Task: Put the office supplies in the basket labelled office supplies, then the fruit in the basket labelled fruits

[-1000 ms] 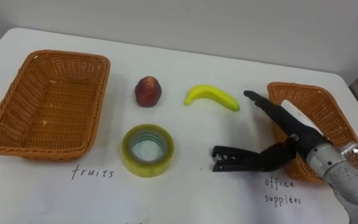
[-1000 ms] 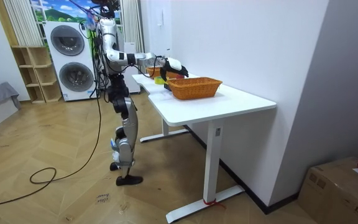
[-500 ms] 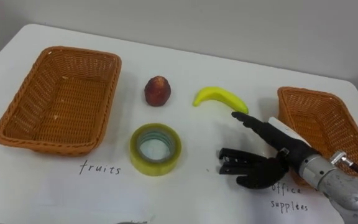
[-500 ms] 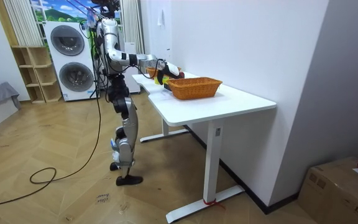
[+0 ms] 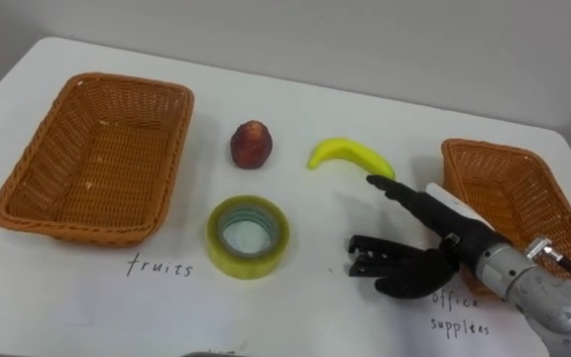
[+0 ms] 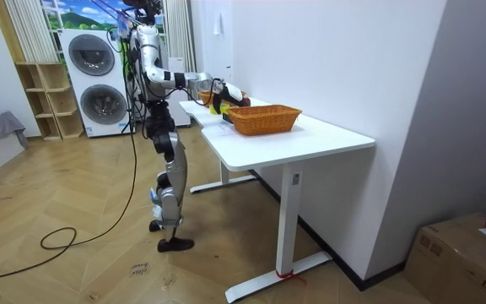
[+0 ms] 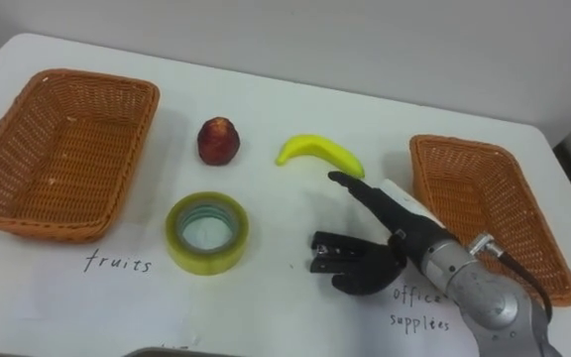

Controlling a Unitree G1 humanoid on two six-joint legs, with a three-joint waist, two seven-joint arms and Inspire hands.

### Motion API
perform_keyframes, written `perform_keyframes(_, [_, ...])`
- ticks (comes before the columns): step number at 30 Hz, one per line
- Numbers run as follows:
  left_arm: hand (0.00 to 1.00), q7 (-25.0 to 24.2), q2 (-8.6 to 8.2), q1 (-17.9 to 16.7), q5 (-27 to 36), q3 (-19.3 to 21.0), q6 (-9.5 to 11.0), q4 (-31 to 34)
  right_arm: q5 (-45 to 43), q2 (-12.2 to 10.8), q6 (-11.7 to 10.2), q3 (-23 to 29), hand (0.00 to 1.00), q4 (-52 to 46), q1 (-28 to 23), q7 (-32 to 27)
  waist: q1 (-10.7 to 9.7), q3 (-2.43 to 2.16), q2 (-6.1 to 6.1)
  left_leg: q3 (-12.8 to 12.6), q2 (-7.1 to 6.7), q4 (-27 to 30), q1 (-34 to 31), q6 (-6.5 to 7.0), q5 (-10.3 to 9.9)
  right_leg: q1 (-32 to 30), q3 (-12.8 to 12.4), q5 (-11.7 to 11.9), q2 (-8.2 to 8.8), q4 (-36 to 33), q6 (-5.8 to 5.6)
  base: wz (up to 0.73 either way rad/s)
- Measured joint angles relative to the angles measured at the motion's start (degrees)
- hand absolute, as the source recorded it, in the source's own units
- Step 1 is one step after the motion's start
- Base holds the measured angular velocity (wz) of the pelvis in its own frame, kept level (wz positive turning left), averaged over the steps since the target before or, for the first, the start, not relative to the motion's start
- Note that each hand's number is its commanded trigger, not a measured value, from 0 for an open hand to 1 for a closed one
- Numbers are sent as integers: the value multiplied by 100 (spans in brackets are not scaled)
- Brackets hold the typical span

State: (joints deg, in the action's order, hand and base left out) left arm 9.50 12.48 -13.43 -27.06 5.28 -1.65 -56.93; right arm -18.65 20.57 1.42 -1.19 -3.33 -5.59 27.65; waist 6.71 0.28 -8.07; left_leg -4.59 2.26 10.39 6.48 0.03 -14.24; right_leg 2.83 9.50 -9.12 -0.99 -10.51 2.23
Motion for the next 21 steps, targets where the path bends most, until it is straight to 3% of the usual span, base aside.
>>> perform_keyframes(12, [0, 2, 15, 23, 39, -185, -71, 5, -671, 0, 43, -213, 0, 92, 13, -3, -24, -3, 39, 6, 3, 15, -74, 0, 0, -75, 0, 9, -1, -11, 3, 0])
perform_keyframes(16, [0, 0, 15, 16, 38, -211, -84, 4, -795, -1, 114, -220, 0, 152, 12, -3, -26, 30, 66, 8, 4, -1, 22, 0, 0, 19, 10, 10, 1, 0, 2, 0])
perform_keyframes(21, [0, 1, 9, 46, 38, -211, -94, 6, -1130, -9, 191, -226, 0, 246, 19, -1, -6, 35, 65, 8, -1, 1, 17, 0, 0, 12, 13, 11, 7, -2, 2, 0])
